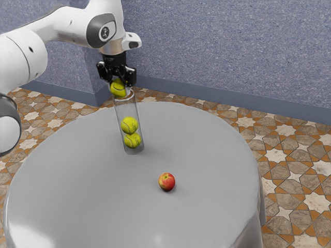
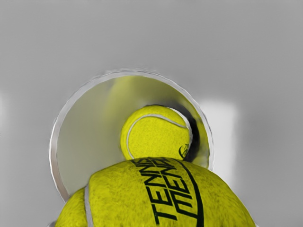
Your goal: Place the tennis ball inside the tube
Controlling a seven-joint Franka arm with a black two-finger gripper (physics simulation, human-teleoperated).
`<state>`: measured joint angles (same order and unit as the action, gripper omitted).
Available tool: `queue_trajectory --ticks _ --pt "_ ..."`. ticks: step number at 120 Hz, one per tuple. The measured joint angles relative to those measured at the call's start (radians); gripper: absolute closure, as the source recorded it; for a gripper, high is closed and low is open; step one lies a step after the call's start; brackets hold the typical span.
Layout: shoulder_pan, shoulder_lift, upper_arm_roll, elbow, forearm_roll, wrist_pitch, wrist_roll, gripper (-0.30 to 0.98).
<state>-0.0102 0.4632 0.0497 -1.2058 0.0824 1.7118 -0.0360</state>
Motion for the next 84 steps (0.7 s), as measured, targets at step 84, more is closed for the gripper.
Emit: queue_trajectory --ticks 84 --pt "-0.002 -0.367 -0.001 -0.324 -0.03 0.02 -0.047 0.04"
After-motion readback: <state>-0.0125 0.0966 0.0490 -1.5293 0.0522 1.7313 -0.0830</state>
